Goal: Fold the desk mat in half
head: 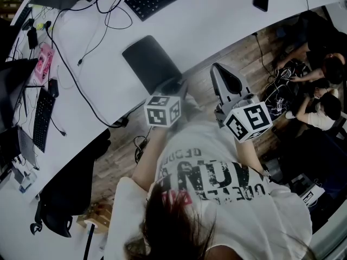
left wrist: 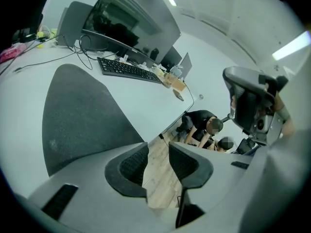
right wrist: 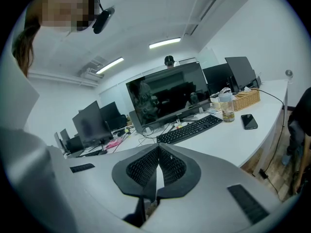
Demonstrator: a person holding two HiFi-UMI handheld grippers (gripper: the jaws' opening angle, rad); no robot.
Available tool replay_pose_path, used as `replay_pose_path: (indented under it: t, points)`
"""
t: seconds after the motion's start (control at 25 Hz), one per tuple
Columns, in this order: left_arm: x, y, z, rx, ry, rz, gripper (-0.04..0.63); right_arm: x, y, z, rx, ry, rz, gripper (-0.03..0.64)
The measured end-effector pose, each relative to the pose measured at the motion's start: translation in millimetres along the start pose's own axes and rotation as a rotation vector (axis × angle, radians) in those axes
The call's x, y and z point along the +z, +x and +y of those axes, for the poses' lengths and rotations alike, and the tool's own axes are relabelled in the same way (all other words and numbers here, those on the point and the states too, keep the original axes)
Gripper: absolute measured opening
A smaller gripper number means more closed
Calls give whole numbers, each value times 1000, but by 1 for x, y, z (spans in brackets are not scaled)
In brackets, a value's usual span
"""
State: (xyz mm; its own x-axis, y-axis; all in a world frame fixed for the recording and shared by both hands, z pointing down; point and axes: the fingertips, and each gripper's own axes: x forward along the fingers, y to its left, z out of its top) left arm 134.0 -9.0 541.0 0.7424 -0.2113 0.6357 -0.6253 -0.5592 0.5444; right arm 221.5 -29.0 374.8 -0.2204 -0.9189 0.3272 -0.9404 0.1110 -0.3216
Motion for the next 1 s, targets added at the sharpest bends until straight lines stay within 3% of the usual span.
replay_pose_path:
  t: [0.36, 1.0]
  points:
    - [5, -7, 2, 2, 9, -26, 117, 0, 1, 7, -4, -5, -6, -2]
    - [24, -22, 5, 38, 65, -102, 24, 2, -2, 15, -16, -14, -23, -2]
